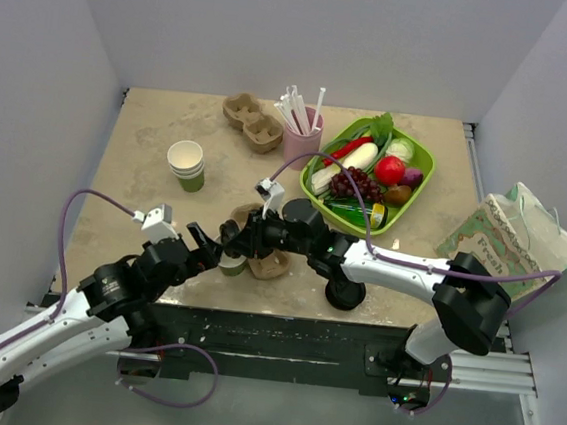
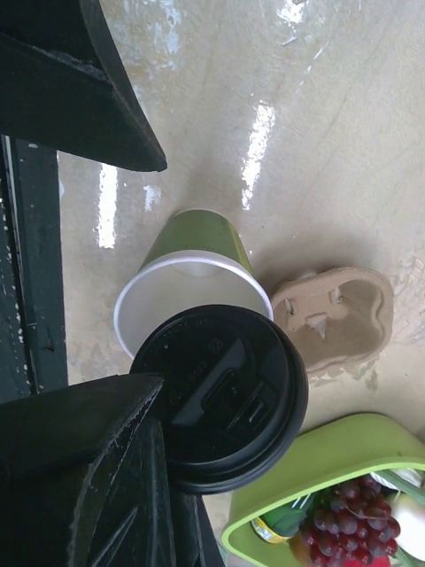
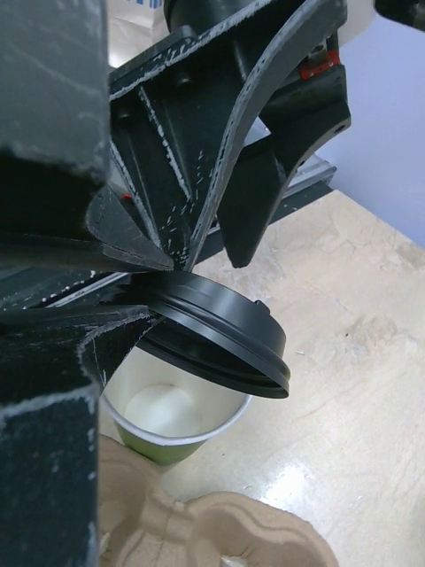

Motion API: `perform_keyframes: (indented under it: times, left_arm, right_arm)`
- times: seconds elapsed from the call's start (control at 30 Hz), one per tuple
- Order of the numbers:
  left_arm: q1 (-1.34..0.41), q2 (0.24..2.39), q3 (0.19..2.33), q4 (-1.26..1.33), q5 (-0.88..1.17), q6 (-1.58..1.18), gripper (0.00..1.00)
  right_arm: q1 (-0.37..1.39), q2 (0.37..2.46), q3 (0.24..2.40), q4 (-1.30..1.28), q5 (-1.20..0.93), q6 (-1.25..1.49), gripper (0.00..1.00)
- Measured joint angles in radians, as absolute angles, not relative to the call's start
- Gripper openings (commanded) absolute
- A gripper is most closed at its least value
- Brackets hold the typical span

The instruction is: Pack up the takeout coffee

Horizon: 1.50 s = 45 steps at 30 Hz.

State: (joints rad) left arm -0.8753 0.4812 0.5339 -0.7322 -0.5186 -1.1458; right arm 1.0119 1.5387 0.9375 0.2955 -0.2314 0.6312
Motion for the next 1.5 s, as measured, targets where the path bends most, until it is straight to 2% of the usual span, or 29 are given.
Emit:
perform_keyframes:
  times: [0.3,0.4,0.53,1.03,1.5]
  left_arm:
    - [-0.875,0.479,0.492,-0.658,-0.548,-1.169,1.0]
    - [-0.875,0.482,0.489,-0.636,-0.555,-1.171,1.0]
    - [-0.875,0.485,0.477,-0.616,-0.558,-1.172,1.0]
    - [-0.863,0.513,0.454,-0.552,-0.563,-1.186,1.0]
    - [-0.782,0.575,0.452,-0.466,-0.505,-1.156,1.0]
  right_arm:
    - [0.995,1.54,0.876,0.329,-0.25,0.673,0.27]
    - [0.993,1.54,0.87,0.329,-0.252,0.679,0.39]
    - [0.993,1.54,0.869,0.326,-0.25,0.68,0.45]
    - [0.993,1.534,0.869,0.246,-0.159,0.649,0.49]
    - [0.993,1.498,0.876,0.189,-0.123,0.62,0.54]
